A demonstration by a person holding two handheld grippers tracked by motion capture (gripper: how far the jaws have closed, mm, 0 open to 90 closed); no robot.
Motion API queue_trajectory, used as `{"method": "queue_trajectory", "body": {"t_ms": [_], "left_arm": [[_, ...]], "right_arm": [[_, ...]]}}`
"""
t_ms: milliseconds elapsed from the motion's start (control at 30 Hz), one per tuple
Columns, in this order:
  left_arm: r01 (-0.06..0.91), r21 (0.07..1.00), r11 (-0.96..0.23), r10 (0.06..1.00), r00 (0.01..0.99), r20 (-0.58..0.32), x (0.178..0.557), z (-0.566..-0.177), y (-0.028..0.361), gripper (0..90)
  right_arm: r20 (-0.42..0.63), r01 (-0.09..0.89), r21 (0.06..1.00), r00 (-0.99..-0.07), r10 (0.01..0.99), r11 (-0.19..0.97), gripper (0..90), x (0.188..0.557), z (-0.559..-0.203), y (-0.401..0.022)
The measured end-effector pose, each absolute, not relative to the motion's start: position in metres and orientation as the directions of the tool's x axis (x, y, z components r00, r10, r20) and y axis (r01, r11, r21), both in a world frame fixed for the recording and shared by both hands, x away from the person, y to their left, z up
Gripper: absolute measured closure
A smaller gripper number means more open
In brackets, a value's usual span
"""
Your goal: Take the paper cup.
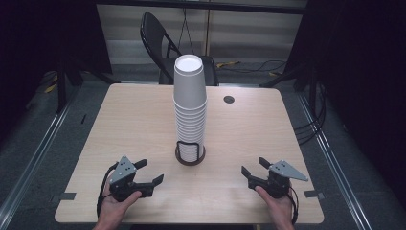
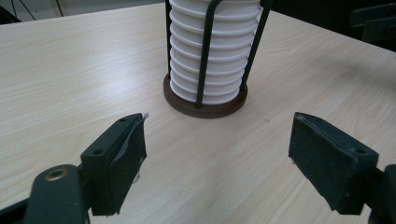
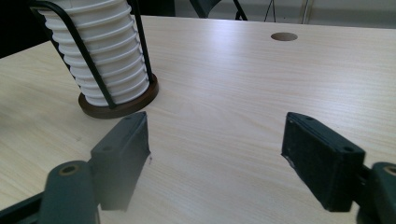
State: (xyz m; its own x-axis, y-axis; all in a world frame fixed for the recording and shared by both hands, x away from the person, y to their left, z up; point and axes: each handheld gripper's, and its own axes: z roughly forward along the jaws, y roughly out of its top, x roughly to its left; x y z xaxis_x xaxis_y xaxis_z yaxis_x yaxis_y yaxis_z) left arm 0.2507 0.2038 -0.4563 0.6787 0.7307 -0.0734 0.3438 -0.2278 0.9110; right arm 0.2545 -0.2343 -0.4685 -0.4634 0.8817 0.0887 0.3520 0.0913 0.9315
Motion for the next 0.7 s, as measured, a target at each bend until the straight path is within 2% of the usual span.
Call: {"method": "queue_trajectory", "body": {"t_ms": [400, 700], "left_arm": [[0.346, 0.921, -0.178, 0.726, 0.678, -0.115, 0.253, -0.448, 0.202, 15.8], [0.319, 0.930, -0.181, 0.724, 0.684, -0.094, 0.251, -0.436, 0.202, 16.5]], "right_arm": [[0.125, 0.420, 0.901, -0.484, 0.866, 0.105, 22.1, 0.252, -0.471, -0.230], [0.115, 0.420, 0.900, -0.491, 0.864, 0.118, 22.0, 0.252, -0.470, -0.228]]}}
